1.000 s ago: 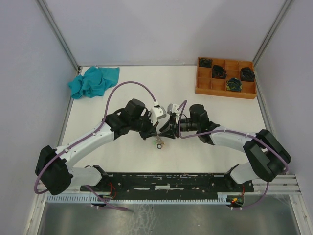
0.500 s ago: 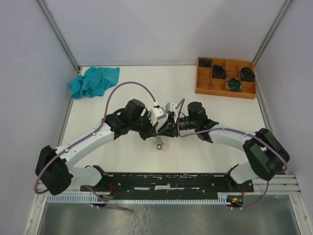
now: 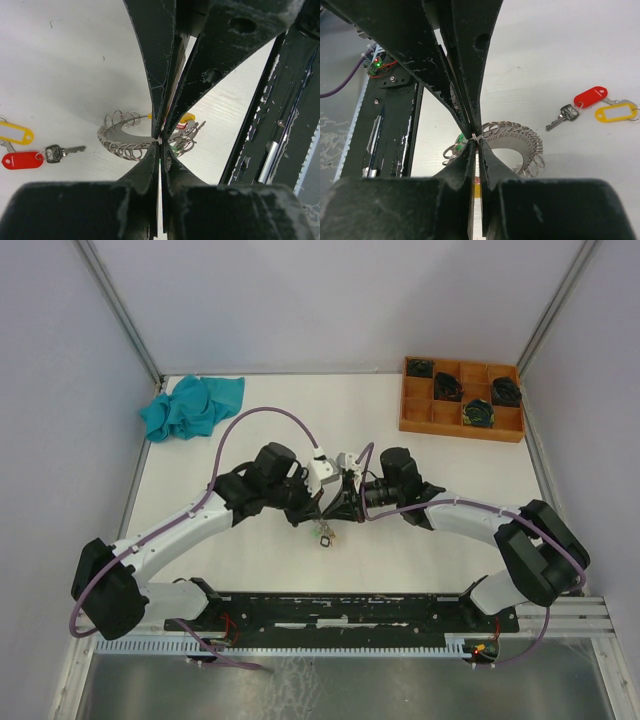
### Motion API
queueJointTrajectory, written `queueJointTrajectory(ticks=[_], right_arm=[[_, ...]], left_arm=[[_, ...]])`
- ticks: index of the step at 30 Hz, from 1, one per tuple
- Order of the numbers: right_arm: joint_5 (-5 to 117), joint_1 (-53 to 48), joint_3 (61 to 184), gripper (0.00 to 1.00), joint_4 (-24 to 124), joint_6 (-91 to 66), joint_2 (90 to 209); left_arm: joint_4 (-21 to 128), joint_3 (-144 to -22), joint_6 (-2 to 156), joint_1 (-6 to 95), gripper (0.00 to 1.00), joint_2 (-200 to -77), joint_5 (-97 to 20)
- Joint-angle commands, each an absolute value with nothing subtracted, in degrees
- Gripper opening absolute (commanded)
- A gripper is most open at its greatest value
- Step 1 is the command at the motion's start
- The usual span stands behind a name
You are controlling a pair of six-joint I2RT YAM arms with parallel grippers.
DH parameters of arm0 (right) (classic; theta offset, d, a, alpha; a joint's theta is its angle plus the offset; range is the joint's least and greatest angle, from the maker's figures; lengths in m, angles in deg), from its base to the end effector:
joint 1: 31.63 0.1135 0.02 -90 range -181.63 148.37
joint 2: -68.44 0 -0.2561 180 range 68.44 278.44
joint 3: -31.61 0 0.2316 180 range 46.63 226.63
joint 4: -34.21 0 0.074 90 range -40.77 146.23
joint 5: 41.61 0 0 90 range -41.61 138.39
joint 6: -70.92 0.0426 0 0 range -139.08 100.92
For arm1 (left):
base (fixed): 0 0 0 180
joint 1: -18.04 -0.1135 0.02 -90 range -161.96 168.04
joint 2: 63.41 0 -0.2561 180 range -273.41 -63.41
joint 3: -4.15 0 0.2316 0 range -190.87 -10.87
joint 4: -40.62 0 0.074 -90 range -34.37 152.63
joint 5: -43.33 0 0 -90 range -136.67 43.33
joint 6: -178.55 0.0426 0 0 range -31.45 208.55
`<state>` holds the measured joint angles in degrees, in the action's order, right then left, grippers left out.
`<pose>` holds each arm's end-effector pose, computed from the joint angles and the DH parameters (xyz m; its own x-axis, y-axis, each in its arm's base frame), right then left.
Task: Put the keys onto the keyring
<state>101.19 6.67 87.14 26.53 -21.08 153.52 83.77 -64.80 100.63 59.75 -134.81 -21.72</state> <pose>0.2082 0.2077 0.2173 -0.2588 -0.2313 -0.9378 -0.9644 0.0083 0.2641 0.1736 -0.1788 0.2659 -0.3492 0.5654 -0.7472 0.9170 0.3704 -0.1483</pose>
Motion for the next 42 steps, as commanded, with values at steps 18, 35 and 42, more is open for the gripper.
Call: queueJointTrajectory(ticks=[18,35,42], right_arm=[[87.90,7.34,79.03,0.01,8.82,-7.58,148.53],[84.33,7.32,74.04,0.01,-1.76,-0.84,149.26],[84.71,7.37,74.22,0.01,-1.61,-0.73,148.38]], left_arm=[[35.84,-36.03,68.82,59.87,0.33,-114.55,-39.57],[-7.26,-17.77,56.79,59.83,0.34,-122.07,-38.88],[-8.02,-18.59,55.87,59.85,0.33,-125.49,-37.62]])
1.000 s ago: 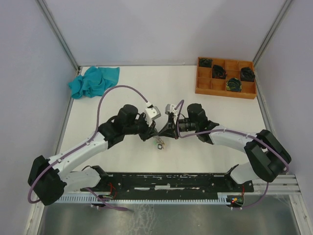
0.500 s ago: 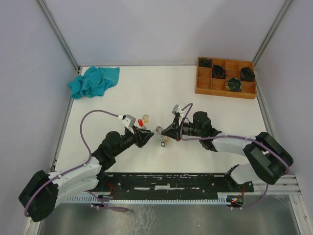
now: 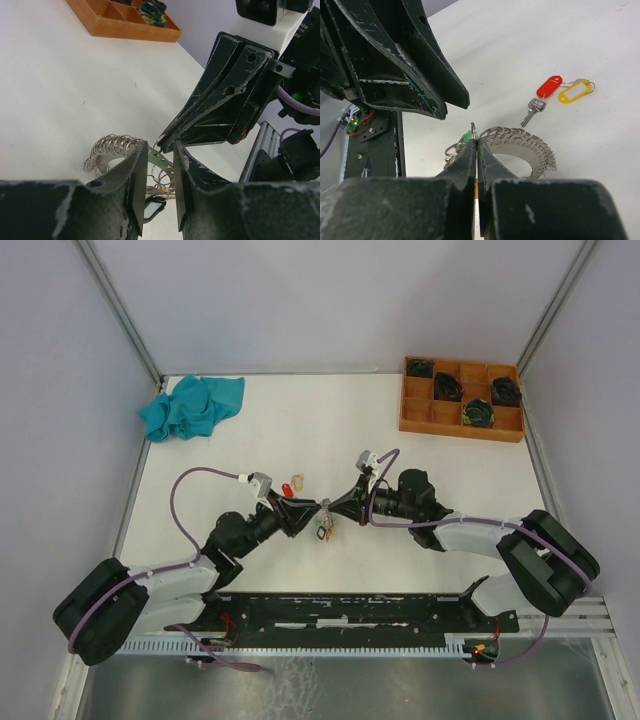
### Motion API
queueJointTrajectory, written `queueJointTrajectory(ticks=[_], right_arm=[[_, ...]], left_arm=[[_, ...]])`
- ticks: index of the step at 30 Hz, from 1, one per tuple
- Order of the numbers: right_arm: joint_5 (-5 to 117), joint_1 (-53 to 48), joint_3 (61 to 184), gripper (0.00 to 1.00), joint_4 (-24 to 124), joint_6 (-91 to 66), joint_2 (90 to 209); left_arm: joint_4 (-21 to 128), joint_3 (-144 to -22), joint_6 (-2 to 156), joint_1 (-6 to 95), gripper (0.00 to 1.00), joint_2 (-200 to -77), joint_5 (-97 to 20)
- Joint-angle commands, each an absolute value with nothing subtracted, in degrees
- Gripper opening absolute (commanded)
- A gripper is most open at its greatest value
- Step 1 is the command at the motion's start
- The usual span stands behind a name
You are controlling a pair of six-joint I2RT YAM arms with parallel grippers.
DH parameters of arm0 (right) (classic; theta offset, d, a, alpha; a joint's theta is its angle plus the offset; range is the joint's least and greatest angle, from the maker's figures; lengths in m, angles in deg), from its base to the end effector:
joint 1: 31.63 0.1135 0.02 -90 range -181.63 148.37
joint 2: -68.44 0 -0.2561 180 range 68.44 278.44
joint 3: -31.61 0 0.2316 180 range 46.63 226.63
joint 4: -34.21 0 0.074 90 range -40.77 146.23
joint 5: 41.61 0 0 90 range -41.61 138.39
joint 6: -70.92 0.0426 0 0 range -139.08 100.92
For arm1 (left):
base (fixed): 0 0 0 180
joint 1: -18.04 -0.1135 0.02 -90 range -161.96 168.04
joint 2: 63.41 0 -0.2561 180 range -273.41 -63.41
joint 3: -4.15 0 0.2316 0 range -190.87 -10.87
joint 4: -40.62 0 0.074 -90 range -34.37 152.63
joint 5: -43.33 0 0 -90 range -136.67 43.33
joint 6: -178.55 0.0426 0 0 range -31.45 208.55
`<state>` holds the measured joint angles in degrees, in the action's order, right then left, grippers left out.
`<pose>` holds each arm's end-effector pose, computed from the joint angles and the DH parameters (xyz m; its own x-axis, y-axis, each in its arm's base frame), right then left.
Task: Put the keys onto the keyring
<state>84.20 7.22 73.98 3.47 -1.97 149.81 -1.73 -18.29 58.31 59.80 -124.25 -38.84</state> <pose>0.1938 0.1881 0.2054 -0.3893 -0.0072 -0.9211 -0.8843 0.2830 0.3715 0.1398 -0.1326 0.2013 -0.3390 -0.3662 -0.8666 0.6835 0.5371 -0.4943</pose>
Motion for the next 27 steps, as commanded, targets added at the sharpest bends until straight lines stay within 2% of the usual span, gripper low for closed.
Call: queueJointTrajectory(ticks=[1,14,27], right_arm=[[84.76,7.31,74.16,0.01,-1.60,-0.71,148.24],[85.69,7.32,74.57,0.01,-1.61,-0.44,147.22],[88.03,7.32,74.74,0.01,-3.15,0.60,148.18]], left_arm=[[-8.18,-18.68,55.53,59.89,0.33,-126.04,-37.31],[-10.37,-20.44,53.59,59.87,0.29,-131.73,-33.67],[-11.73,-20.44,53.07,59.38,0.29,-130.96,-35.51]])
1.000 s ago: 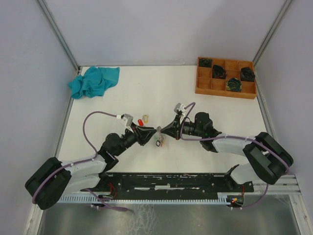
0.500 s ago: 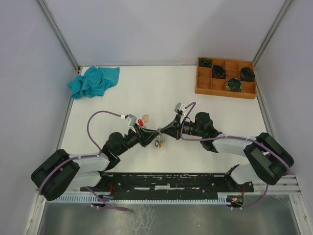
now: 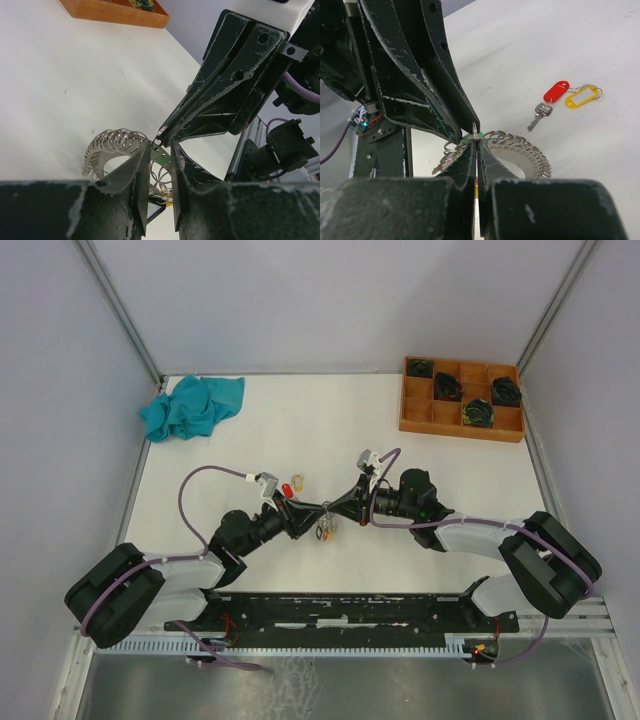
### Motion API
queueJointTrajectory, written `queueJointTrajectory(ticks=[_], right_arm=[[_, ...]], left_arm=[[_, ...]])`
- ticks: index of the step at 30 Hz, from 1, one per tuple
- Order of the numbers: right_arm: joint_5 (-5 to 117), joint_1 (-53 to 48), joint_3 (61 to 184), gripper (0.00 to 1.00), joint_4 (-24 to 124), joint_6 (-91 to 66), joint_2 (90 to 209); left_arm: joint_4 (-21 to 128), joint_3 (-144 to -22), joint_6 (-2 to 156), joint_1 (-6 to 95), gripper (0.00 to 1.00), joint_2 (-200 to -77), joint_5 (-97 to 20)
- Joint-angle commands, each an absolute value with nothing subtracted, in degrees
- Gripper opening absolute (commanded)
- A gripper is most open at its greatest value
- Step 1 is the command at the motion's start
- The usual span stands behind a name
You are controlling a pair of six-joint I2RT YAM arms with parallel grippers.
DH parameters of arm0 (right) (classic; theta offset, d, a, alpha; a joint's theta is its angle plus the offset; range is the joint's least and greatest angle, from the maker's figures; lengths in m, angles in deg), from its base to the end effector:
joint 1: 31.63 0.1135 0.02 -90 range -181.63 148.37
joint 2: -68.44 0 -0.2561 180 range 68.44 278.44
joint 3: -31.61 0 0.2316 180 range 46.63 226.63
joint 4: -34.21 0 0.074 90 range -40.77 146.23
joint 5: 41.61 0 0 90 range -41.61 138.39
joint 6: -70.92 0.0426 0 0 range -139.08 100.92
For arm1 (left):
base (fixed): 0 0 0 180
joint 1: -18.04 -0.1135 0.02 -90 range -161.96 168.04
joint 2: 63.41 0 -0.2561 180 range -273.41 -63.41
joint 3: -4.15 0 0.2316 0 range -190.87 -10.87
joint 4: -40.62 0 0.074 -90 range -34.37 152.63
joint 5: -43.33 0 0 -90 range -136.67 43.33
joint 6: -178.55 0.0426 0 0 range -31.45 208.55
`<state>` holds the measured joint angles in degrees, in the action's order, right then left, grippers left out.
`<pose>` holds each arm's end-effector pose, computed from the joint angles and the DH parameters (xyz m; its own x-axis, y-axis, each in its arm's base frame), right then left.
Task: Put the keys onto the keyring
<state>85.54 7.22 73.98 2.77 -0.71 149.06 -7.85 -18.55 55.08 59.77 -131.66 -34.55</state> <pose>0.1921 0.1877 0.2100 -0.3924 0.0065 -0.9198 -0.8886 0.2556 0.3809 0.1454 -0.1417 0.1919 -0.4135 -0.3537 -0.8390 0.6944 0.4735 -0.5419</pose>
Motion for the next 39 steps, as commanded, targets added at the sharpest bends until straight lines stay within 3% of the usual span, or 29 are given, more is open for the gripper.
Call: queueJointTrajectory(ticks=[1,17,39], right_arm=[[88.17,7.32,74.73,0.01,-3.15,0.69,148.17],[89.43,7.36,74.75,0.01,-4.21,1.50,148.16],[88.55,7.31,74.63,0.01,-4.57,1.73,147.97]], left_arm=[[-11.73,-20.49,53.05,59.35,0.29,-130.98,-35.45],[-12.40,-21.18,51.61,58.99,0.21,-132.41,-32.89],[-11.91,-18.69,50.49,59.00,0.25,-130.83,-33.49]])
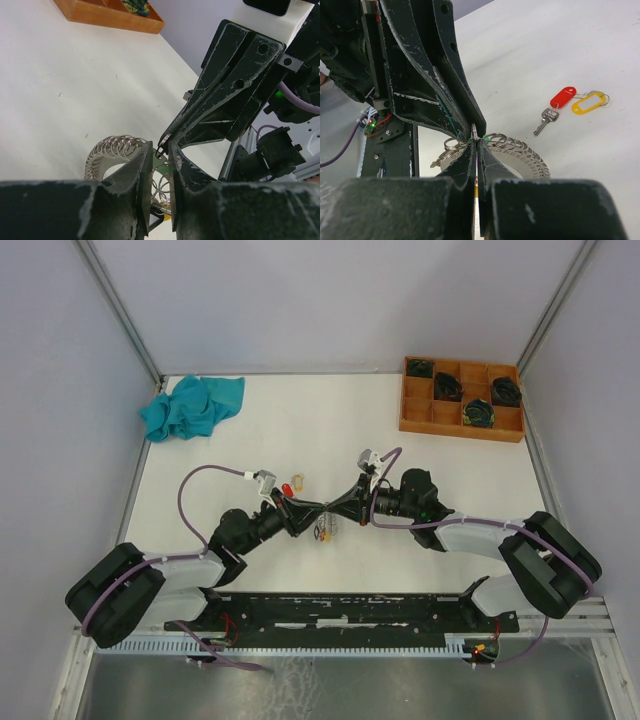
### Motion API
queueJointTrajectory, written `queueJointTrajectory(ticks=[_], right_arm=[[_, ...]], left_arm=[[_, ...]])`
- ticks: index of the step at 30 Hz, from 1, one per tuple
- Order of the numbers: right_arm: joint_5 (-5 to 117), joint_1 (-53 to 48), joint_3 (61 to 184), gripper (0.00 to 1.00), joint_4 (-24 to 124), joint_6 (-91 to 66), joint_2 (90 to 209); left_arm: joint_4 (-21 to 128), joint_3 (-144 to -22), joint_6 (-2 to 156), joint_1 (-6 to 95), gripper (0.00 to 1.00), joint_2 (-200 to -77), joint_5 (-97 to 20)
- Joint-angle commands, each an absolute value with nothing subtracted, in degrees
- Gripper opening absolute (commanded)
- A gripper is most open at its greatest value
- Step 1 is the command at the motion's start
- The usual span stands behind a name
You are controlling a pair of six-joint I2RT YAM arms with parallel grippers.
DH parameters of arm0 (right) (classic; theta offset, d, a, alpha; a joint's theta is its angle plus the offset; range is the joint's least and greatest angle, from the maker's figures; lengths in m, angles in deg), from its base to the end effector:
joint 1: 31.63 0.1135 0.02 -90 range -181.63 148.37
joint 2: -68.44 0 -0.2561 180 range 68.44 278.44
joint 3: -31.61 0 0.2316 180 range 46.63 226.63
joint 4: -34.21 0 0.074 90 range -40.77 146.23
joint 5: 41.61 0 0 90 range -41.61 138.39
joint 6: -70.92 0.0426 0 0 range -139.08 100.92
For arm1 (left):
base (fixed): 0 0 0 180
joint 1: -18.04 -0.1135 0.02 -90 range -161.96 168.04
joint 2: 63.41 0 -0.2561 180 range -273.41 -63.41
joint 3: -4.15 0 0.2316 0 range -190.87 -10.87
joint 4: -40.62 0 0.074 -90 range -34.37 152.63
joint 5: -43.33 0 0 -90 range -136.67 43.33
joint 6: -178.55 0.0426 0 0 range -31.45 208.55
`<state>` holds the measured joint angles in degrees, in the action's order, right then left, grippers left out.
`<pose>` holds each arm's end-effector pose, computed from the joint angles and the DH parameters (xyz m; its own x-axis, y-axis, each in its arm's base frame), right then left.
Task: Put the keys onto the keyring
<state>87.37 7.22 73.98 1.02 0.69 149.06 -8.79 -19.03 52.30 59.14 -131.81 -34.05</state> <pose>0.1910 0.1883 0.2133 -0.3946 0.0198 -0.9186 -0.8949 0.2185 0.3891 0.1477 -0.1412 0.1957 -0.4320 -0.3889 -0.8137 0.6823 0.4491 -0.5769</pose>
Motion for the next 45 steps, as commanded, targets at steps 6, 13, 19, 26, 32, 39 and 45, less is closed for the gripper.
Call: queueJointTrajectory(ticks=[6,13,19,26,32,39,45], right_arm=[[89.15,7.34,74.91,0.01,-4.49,1.75,148.18],[89.44,7.30,75.07,0.01,-1.80,0.31,148.23],[87.71,7.24,76.20,0.18,9.78,-5.36,144.84],[87.04,5.72,79.84,0.34,29.28,-16.21,138.41],[88.37,4.83,82.23,0.35,36.04,-22.17,137.54],[90.41,3.65,83.40,0.35,35.13,-25.31,139.94],[91.82,3.44,82.60,0.35,28.96,-24.21,141.95]], left_arm=[[-12.95,-19.10,51.14,58.93,0.14,-131.18,-33.32],[-10.66,-19.76,53.30,58.92,0.03,-129.47,-33.39],[4.93,-23.19,58.18,58.97,0.03,-123.33,-34.11],[31.35,-31.93,66.28,59.22,0.03,-117.64,-34.54],[58.44,-46.49,77.72,59.56,0.03,-120.96,-34.80],[80.35,-62.15,90.00,62.05,0.03,-131.55,-34.80],[84.57,-67.67,92.59,63.02,0.03,-138.10,-30.16]])
